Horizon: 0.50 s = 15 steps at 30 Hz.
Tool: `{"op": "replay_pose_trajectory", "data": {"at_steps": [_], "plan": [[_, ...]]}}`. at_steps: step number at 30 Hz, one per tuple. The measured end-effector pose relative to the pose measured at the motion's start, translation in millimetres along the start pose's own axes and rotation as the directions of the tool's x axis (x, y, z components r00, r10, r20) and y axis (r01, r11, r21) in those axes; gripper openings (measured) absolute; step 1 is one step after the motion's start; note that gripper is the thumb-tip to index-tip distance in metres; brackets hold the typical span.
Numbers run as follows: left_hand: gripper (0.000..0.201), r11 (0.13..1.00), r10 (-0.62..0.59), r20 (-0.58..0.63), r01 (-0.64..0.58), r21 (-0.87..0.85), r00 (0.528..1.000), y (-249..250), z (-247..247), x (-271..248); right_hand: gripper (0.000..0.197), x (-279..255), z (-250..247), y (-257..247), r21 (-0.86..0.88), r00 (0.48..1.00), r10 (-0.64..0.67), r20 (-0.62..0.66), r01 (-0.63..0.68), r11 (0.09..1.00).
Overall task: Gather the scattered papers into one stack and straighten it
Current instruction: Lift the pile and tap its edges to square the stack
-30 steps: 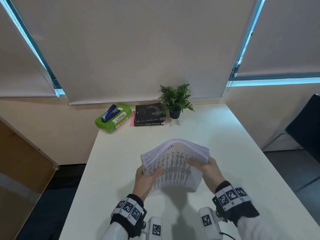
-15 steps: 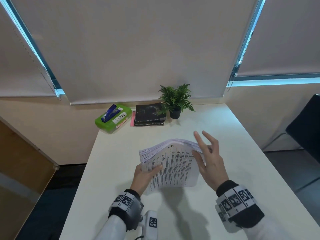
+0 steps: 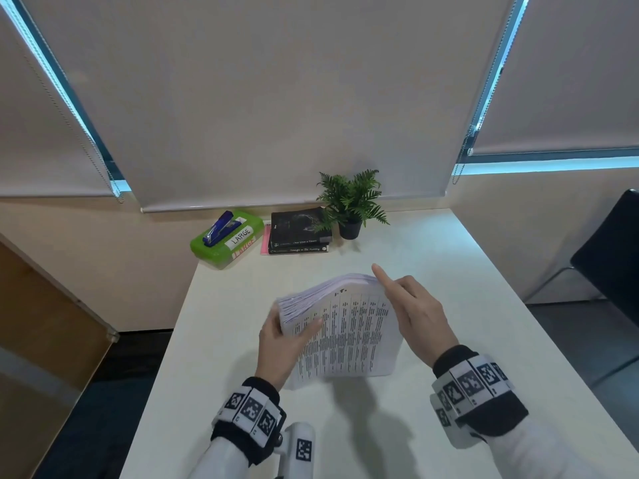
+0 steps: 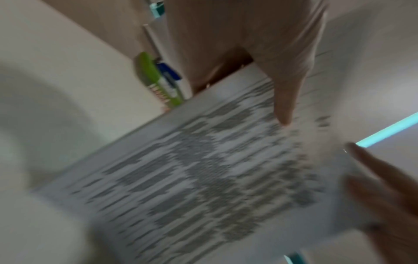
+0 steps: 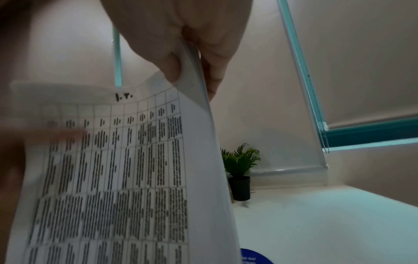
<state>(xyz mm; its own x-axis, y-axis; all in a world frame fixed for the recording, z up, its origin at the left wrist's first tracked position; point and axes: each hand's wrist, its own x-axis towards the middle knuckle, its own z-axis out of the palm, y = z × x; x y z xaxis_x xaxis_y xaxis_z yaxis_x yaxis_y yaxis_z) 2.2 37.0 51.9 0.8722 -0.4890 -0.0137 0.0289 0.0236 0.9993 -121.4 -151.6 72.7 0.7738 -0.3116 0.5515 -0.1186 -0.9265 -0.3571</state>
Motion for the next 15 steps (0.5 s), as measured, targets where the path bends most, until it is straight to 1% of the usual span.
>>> {"op": "replay_pose_trajectory", "data": {"at_steps": [1, 2, 3, 4, 5, 6, 7, 8, 9, 10, 13, 15], "plan": [[0.057, 0.991, 0.131, -0.061, -0.129, 0.035, 0.990, 5.9, 0.5, -2.6, 0.071, -0.7, -0.6, -0.4, -0.003, 1.000, -0.001, 0.021, 0.001, 1.000], [0.069, 0.960, 0.269, -0.092, -0.259, 0.109, 0.959, 12.3, 0.1, -4.4, 0.074, -1.1, -0.9, -0.9, 0.002, 0.999, 0.005, 0.038, -0.005, 1.000], [0.074, 0.901, 0.402, -0.074, -0.380, 0.208, 0.913, 17.4, -1.5, -5.3, 0.076, -1.7, -1.4, -1.2, 0.011, 0.999, 0.012, 0.049, -0.013, 1.000], [0.072, 0.813, 0.517, -0.006, -0.488, 0.318, 0.856, 21.3, -3.7, -5.1, 0.075, -1.9, -1.6, -0.8, 0.018, 0.999, 0.015, 0.050, -0.016, 1.000], [0.065, 0.697, 0.597, 0.100, -0.576, 0.427, 0.796, 24.0, -5.9, -3.8, 0.074, -1.9, -1.5, -0.3, 0.022, 0.999, 0.012, 0.045, -0.013, 1.000], [0.056, 0.569, 0.634, 0.213, -0.635, 0.523, 0.743, 24.7, -7.8, -1.5, 0.072, -2.4, -1.0, -0.2, 0.028, 0.999, 0.011, 0.040, -0.012, 1.000], [0.047, 0.452, 0.644, 0.307, -0.672, 0.587, 0.701, 24.5, -9.4, 1.8, 0.072, -2.8, -0.5, -0.4, 0.037, 0.999, 0.009, 0.036, -0.011, 0.999], [0.041, 0.368, 0.639, 0.370, -0.690, 0.624, 0.675, 23.8, -10.4, 5.1, 0.072, -2.8, 0.0, -0.7, 0.049, 0.999, 0.009, 0.034, -0.011, 0.999], [0.036, 0.319, 0.631, 0.405, -0.698, 0.641, 0.661, 23.3, -10.8, 7.3, 0.072, -2.7, 0.3, -0.8, 0.061, 0.999, 0.010, 0.034, -0.012, 0.998], [0.035, 0.298, 0.627, 0.423, -0.703, 0.646, 0.654, 22.4, -11.5, 8.8, 0.071, -2.4, 0.4, -0.3, 0.067, 0.999, 0.011, 0.033, -0.013, 0.998], [0.034, 0.270, 0.640, 0.445, -0.725, 0.633, 0.626, 17.6, -15.9, 13.3, 0.067, -2.6, 1.6, 1.3, 0.067, 1.000, -0.009, 0.014, 0.009, 0.998], [0.034, 0.270, 0.655, 0.438, -0.731, 0.626, 0.616, 14.3, -17.9, 15.2, 0.067, -3.5, 4.1, 0.3, 0.092, 1.000, -0.015, 0.001, 0.015, 0.996]]}}
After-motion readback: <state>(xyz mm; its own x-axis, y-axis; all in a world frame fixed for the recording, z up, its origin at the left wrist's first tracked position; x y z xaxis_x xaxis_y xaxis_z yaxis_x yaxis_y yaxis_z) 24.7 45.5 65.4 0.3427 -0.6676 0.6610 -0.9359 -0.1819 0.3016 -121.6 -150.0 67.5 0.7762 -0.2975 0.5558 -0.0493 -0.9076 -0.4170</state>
